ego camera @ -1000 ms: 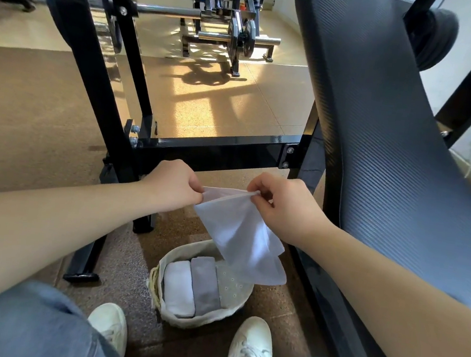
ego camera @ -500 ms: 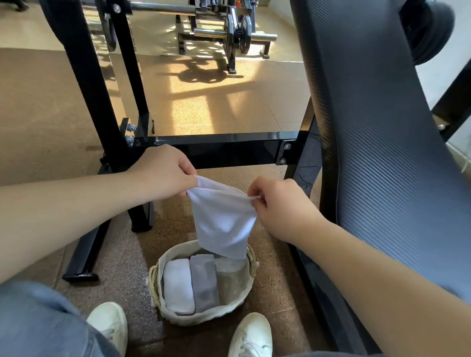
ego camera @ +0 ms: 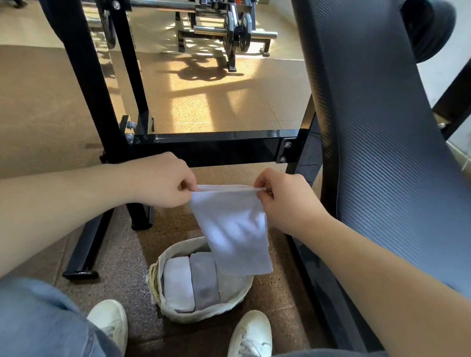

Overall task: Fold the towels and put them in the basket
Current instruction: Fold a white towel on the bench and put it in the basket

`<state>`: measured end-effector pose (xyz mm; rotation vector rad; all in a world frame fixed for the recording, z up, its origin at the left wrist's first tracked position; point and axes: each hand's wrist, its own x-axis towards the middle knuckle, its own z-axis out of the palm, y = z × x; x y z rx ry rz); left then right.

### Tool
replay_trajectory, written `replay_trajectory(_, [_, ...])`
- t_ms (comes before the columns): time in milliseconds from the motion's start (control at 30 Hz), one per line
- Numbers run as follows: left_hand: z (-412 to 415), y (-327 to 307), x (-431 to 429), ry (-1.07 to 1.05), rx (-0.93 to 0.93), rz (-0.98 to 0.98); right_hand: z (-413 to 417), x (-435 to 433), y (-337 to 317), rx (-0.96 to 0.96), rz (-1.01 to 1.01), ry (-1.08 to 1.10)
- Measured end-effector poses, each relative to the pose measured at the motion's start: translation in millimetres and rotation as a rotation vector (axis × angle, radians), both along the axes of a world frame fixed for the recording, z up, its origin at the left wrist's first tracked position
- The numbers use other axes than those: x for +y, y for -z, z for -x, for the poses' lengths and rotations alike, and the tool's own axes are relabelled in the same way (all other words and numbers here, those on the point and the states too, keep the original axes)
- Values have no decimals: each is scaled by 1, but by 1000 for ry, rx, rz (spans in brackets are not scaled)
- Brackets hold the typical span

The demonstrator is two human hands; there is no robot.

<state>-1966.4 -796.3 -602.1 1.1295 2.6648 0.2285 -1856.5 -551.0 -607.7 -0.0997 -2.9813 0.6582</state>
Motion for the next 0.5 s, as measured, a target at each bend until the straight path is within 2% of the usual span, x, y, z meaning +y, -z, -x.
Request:
replay_trajectory(133, [7,-2,-3,-2,84,-163,1,0,2,-6,5,-1])
replay_trajectory(367, [2,-1,-4,-115,59,-320,2,3,6,47,34,16])
replay_trajectory(500, [0,2,-4,-181,29,-456,1,6,6,149,184,46])
